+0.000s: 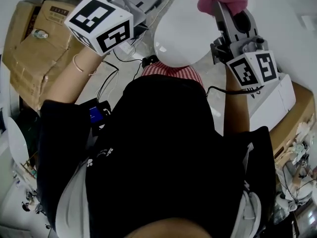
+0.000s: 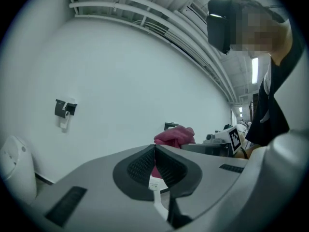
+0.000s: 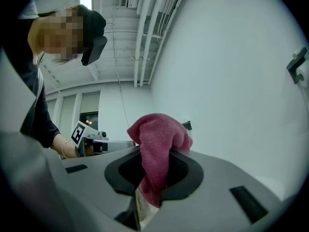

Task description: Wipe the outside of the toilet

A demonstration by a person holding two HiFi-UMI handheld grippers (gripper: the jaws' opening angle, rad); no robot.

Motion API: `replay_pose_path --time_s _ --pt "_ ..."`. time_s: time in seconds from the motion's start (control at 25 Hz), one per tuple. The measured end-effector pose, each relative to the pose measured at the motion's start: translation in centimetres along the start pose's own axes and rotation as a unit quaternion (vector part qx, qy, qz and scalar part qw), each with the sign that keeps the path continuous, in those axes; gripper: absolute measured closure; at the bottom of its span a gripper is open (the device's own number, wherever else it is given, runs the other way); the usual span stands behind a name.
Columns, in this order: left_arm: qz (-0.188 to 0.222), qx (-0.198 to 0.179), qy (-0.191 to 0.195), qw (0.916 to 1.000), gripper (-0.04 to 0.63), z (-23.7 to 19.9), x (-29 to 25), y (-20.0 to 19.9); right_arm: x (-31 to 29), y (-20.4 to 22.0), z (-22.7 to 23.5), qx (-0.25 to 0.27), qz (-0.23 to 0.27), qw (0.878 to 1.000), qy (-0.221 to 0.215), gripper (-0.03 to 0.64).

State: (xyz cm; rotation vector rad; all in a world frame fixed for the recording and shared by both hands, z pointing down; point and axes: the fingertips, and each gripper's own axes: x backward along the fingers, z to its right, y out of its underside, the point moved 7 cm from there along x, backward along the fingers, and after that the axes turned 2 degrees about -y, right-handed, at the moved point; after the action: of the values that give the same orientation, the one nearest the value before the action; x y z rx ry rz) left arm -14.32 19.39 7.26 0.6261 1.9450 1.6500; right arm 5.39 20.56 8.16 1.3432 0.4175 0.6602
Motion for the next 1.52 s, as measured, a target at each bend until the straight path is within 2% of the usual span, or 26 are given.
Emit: replay_pose_path --time_s 0.08,0.24,0.48,0.68,0.96,1.16,1.32,1.52 --pt "-0.004 0.017 -0.005 0.9998 0.586 0.0 -0.1 0.3 -0.2 0.1 0.4 0.002 -0.014 1.000 -0.008 0.538" --pt "-0.006 0.017 -0.020 0.9996 0.584 1.4 0.3 0.0 -0.2 0.1 1.1 0.000 -0.040 0.998 -0.041 0.538" --pt "-0.001 0.022 -0.054 0.9983 0.586 1.7 2.0 -0.7 -0.4 0.2 0.9 -0.003 -0.038 0.996 -0.078 0.538" --pt "0.019 0.004 -0.066 0.9976 0.585 1.5 3.7 -2.8 -0.6 0.4 0.5 -0.014 -0.037 0.995 -0.090 0.538" --pt "0.039 0.019 -0.078 0.9960 0.586 -1.8 5.9 -2.4 -2.5 0.6 -0.9 -0.004 -0.040 0.996 -0.078 0.538" --pt "0.035 -0.008 -0.058 0.9977 0.585 -5.9 6.7 -3.0 -6.0 1.0 -2.2 -0.002 -0.037 0.998 -0.048 0.538" --pt "0.014 -0.025 -0.036 0.9989 0.586 -9.4 8.3 -3.3 -9.3 1.3 -4.1 -0.003 -0.035 0.999 -0.025 0.538" --pt "0.027 -0.020 -0.011 0.9994 0.586 -13.2 11.1 -3.4 -12.7 2.2 -6.2 -0.002 -0.035 0.999 0.010 0.538"
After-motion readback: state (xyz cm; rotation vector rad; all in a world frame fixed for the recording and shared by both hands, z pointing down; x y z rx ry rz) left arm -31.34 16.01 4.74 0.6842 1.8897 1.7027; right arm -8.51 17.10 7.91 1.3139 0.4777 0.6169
